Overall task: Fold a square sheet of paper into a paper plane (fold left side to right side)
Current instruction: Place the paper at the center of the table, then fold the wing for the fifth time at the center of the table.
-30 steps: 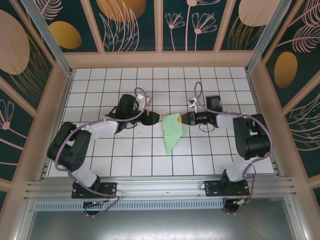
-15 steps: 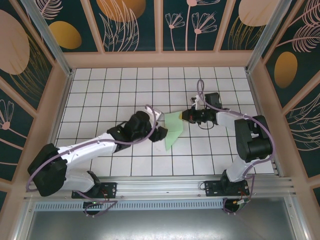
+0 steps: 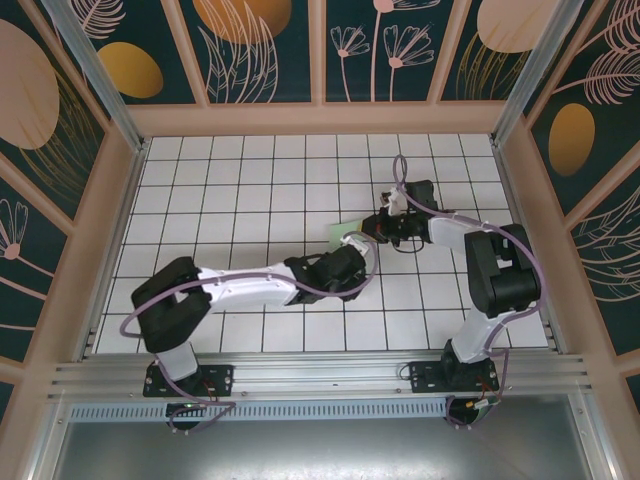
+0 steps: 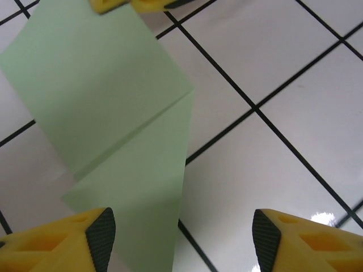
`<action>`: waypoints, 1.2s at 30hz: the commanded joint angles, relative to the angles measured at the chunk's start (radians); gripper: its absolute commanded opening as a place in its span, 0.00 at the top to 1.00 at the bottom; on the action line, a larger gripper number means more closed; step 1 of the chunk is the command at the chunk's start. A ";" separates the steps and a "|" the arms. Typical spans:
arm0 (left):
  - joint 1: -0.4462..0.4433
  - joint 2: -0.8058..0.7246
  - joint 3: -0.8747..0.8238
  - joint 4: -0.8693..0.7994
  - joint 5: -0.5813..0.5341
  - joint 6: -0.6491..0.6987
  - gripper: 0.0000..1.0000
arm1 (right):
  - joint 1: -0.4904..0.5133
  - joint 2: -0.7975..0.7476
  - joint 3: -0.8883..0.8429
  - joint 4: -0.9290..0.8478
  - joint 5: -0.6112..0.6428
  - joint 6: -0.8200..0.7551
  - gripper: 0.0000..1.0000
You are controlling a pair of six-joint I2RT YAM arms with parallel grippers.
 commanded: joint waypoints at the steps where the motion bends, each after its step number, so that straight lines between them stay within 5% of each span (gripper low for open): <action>1: -0.013 0.066 0.071 -0.103 -0.100 -0.030 0.33 | 0.010 0.018 0.028 -0.019 0.004 0.019 1.00; 12: -0.027 0.160 0.140 -0.174 -0.184 -0.088 0.38 | 0.013 0.036 0.035 -0.023 0.000 0.014 1.00; 36: -0.029 0.217 0.140 -0.152 -0.163 -0.119 0.74 | 0.019 0.063 0.049 -0.065 0.027 -0.019 1.00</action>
